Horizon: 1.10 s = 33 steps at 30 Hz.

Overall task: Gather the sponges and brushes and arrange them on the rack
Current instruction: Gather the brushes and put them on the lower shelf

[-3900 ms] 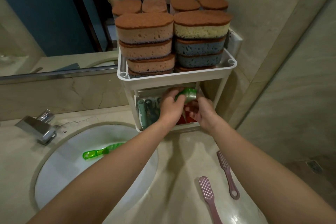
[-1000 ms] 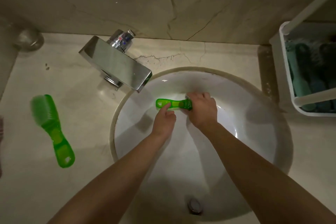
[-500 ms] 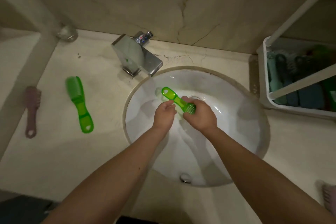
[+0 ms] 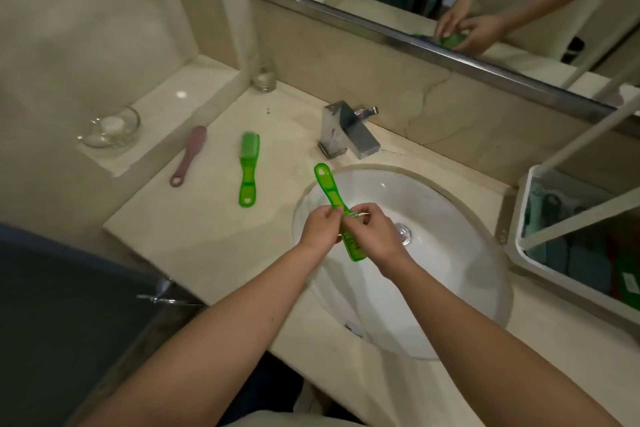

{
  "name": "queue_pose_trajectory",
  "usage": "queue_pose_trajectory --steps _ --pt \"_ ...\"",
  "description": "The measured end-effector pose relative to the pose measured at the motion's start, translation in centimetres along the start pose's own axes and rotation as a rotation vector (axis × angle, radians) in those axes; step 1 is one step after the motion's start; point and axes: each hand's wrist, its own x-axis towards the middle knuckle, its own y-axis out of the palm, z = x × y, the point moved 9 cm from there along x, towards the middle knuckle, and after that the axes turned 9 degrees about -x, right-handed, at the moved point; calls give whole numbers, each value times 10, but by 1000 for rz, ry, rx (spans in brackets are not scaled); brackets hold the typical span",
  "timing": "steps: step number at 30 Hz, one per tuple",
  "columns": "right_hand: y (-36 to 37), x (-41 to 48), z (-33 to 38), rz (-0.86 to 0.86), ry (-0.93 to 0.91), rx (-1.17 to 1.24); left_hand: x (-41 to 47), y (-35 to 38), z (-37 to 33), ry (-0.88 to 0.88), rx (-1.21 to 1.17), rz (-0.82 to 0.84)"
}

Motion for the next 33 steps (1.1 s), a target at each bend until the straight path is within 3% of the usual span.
queue_pose_trajectory --steps 13,17,24,33 --pt "108 49 110 186 -94 119 33 -162 -67 140 -28 -352" --pt "140 87 130 102 -115 -20 50 -212 -75 127 -147 -379" --pt "180 132 147 -36 -109 -513 77 -249 -78 66 -182 -372" --pt "193 148 146 -82 -94 -768 94 -258 -67 -31 -332 -329"
